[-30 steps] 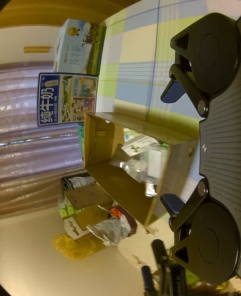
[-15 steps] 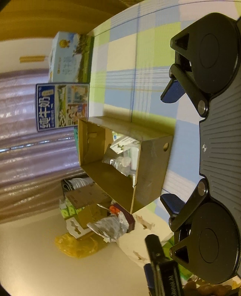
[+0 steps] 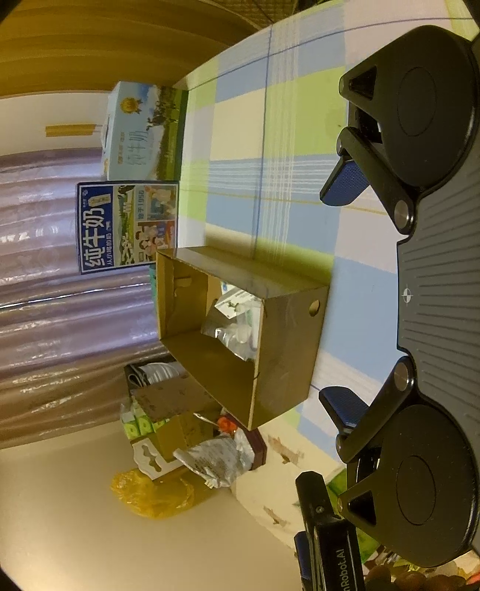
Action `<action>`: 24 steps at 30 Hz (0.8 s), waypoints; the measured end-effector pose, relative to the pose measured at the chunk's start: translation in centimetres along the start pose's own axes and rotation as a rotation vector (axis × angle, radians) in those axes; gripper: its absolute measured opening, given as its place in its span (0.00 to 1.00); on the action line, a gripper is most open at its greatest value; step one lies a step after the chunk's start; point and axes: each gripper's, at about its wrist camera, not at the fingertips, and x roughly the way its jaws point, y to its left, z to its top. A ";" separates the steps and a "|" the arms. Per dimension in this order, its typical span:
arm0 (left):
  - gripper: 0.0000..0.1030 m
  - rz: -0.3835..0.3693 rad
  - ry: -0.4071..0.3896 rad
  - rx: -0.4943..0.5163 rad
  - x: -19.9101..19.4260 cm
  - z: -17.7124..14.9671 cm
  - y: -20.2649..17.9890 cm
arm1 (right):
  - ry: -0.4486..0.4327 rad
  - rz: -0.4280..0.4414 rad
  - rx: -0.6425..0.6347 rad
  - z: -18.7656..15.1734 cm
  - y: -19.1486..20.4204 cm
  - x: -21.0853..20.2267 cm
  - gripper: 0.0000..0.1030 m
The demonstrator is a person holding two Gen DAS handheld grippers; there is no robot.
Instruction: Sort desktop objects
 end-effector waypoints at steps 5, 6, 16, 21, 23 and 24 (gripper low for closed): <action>0.99 -0.014 -0.006 0.007 -0.4 0.0 -0.1 | -0.001 -0.010 -0.004 -0.1 0.1 -0.1 0.98; 0.99 -0.017 -0.007 0.006 -0.5 0.0 -0.2 | -0.002 -0.012 -0.004 -0.2 0.1 -0.2 0.98; 0.99 0.001 -0.018 0.011 -0.9 0.1 -0.5 | -0.005 -0.024 -0.033 -0.5 0.6 -0.5 0.98; 0.99 0.002 -0.019 0.010 -0.8 0.1 -0.4 | -0.010 -0.026 -0.038 -0.4 0.7 -0.5 0.98; 0.99 0.003 -0.018 0.011 -0.8 0.1 -0.4 | -0.011 -0.027 -0.040 -0.3 0.7 -0.5 0.98; 0.99 0.000 -0.017 0.011 -0.7 0.1 -0.4 | -0.012 -0.027 -0.041 -0.4 0.7 -0.5 0.98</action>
